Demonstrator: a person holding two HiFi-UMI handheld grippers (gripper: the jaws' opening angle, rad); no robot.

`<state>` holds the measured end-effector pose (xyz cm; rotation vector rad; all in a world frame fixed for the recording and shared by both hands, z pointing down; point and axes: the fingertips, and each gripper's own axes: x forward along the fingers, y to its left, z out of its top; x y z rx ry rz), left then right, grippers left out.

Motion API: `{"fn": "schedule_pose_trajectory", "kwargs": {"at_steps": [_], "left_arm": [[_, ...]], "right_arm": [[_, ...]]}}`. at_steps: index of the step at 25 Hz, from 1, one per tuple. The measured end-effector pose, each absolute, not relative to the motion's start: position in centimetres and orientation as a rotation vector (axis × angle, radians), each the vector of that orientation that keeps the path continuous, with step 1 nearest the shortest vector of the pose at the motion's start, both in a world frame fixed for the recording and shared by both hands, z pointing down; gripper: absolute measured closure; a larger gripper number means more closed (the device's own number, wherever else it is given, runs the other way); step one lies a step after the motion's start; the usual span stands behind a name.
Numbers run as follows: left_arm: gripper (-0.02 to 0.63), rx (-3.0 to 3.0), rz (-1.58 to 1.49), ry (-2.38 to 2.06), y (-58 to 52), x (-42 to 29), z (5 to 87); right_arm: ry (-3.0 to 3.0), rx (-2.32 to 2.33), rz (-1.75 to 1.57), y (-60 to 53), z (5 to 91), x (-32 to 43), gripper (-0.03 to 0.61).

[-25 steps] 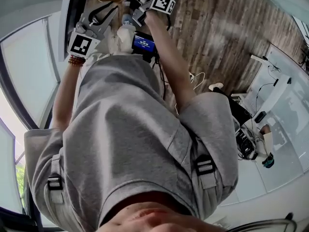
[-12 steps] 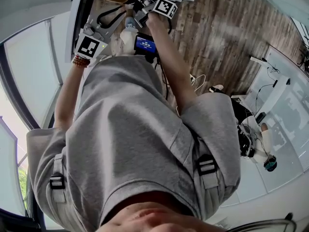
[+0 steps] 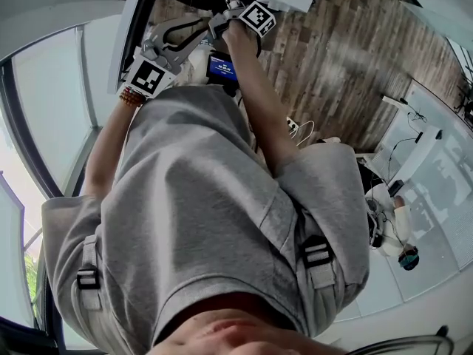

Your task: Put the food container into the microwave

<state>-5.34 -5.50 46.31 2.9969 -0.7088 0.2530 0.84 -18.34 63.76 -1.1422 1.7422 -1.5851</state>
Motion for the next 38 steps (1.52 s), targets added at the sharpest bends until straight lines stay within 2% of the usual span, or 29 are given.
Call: {"fn": "schedule_pose_trajectory", "kwargs": {"at_steps": [38], "left_arm": [[0.539,3.079,0.274,-0.719,-7.1,-5.8,45.8]], "right_arm": [[1.416,-1.4,-1.424,-22.6,66.7,3.7,0.552]]}}
